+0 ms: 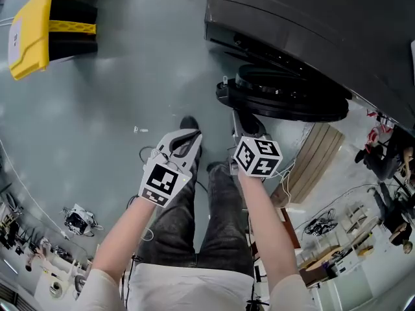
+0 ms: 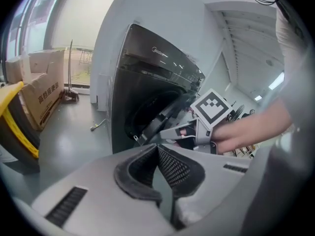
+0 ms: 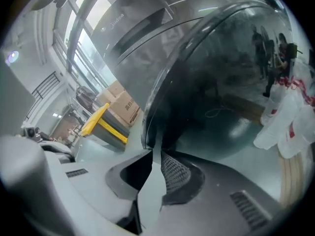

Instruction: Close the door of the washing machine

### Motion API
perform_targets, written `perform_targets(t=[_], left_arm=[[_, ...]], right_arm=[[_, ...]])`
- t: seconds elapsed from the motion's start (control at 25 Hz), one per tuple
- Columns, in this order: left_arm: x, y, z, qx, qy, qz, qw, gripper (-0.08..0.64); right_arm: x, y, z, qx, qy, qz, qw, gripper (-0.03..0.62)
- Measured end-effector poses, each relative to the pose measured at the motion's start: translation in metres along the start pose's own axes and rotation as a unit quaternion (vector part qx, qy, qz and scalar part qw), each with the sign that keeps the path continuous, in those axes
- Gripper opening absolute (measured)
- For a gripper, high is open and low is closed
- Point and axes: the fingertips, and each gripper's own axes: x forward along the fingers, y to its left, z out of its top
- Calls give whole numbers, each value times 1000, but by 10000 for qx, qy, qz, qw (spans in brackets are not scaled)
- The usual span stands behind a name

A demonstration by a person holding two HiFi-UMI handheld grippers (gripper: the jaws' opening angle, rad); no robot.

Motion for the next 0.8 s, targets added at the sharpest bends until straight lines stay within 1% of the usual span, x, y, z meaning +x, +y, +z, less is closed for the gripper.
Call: perform_targets(t=[0.16,0.32,0.44,0.52,0.56,0.68,0.8], left_arm=[[-5,10,-5,-179,-30,61,9998,9],[-9,25,-10,-238,-29,136,9996,9],[-10,37,-7,-285,-71,185,9994,9],[-9,45,-3,-308,-117,225,9992,9],[-8,49,-1,-319,-143,249,9991,9],[-4,60,6,-364,-226,300,9986,9],[-1,67,11,-374,-279,301,9985,9]], right_arm=[[18,3,33,20,-255,-40,9997,74],[35,8,59,85,-480,-82,9988,74],[45,8,72,148,-600,-182,9979,73],[49,6,76,185,-625,-295,9974,66],[51,5,76,211,-643,-338,9971,44],[53,3,75,337,-776,-350,9958,44],[52,1,77,601,-881,-352,9937,42]])
